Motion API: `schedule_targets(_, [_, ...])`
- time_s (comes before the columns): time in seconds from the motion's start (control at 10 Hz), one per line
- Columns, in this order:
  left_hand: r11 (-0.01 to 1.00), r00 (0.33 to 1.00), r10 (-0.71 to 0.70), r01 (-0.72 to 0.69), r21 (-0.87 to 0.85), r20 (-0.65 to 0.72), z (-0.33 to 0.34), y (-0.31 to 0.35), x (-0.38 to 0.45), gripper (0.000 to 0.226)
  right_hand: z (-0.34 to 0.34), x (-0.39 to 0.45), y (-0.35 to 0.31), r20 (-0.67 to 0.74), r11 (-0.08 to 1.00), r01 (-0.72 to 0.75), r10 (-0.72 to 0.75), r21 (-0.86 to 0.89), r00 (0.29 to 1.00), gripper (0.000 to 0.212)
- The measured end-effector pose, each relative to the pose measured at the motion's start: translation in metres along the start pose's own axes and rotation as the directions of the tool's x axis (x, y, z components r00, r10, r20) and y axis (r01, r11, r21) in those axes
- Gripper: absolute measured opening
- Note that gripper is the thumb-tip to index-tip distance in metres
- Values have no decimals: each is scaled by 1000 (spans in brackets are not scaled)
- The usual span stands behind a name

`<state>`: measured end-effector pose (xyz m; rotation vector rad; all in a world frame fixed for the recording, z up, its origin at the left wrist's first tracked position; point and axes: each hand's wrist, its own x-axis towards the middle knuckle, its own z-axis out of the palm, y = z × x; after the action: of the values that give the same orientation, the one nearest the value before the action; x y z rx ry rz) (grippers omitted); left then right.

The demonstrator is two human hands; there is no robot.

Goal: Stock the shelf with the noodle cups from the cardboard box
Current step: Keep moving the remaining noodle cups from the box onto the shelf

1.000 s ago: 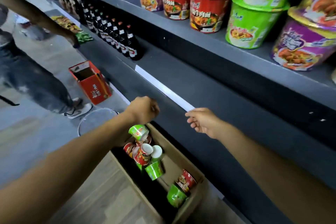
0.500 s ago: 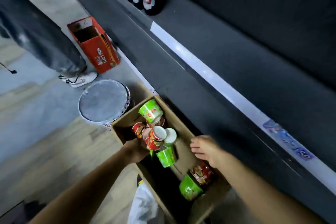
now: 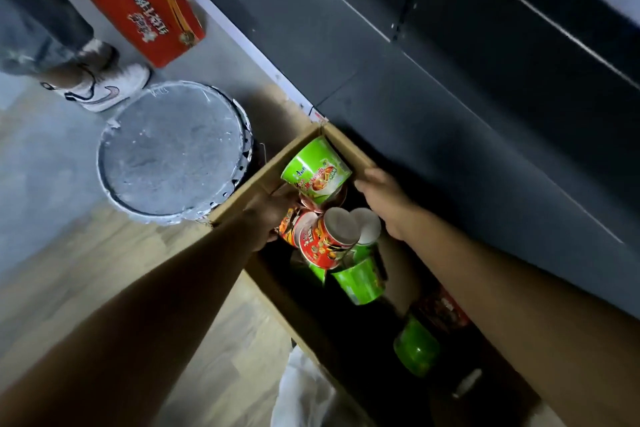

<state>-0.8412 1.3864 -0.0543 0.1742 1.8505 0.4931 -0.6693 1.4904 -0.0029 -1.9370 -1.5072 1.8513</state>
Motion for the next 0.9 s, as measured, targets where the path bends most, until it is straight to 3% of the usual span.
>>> schedule_targets(0.2, [986, 994, -32, 49, -157, 106, 14, 28, 49, 49, 35, 75, -7, 31, 993, 32, -28, -110, 999, 53])
schedule_targets(0.3, [955, 988, -97, 127, -269, 122, 24, 30, 56, 33, 41, 99, -5, 10, 992, 19, -18, -127, 1000, 49])
schedule_targets(0.4, [927, 980, -116, 165, -337, 159, 27, 28, 66, 41, 46, 113, -4, 55, 988, -23, 32, -155, 998, 44])
schedule_targets(0.6, [872, 960, -44, 172, -459, 277, 26, 26, 81, 57, 52, 128, 3, 91, 976, -90, 110, -199, 990, 66])
schedule_targets(0.9, [897, 970, -23, 127, -423, 241, 23, 6, 58, 82, 48, 96, 17, 113, 959, -237, 256, -156, 960, 69])
